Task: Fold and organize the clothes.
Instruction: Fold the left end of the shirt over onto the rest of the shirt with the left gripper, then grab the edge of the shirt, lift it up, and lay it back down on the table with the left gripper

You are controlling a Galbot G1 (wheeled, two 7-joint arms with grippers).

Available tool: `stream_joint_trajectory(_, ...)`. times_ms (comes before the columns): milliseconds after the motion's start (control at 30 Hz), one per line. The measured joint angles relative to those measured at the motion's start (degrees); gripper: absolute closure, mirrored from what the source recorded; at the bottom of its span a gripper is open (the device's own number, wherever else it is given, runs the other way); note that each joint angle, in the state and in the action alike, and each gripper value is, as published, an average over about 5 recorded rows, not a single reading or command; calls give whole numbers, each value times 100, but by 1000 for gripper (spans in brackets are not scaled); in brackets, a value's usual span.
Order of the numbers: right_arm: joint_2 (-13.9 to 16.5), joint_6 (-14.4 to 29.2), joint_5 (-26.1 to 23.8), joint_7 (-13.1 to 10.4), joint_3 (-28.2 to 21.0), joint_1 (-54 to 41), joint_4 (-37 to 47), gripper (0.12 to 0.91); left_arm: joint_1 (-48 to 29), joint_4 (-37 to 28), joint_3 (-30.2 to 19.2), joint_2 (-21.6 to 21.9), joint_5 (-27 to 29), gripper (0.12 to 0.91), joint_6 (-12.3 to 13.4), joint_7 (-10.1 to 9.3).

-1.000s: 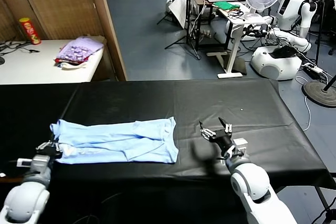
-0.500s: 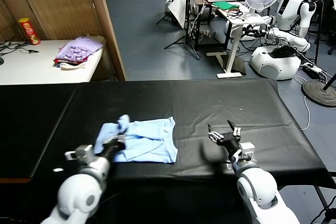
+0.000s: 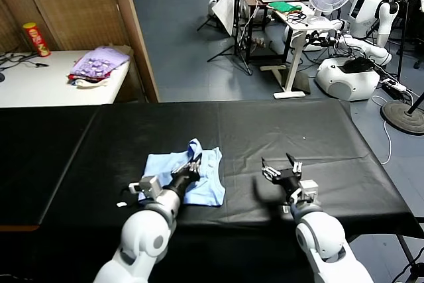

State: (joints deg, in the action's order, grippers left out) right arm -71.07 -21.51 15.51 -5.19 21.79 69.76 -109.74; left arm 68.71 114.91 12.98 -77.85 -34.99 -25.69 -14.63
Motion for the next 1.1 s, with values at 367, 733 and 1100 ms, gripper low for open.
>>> stream_joint_trajectory(367,92,0,64,133,-241,-169,40,227,147,-35,43,-247,-63,450,112,197)
stream_joint_trajectory(733,95,69,205,270,-440,-185,64,227,641,9,1123,527,-445,233,431,452)
stream_joint_trajectory(1100,201,113,263,266,-347,-74,-74,227,779,-345,1801,471,-1241,232,407,342)
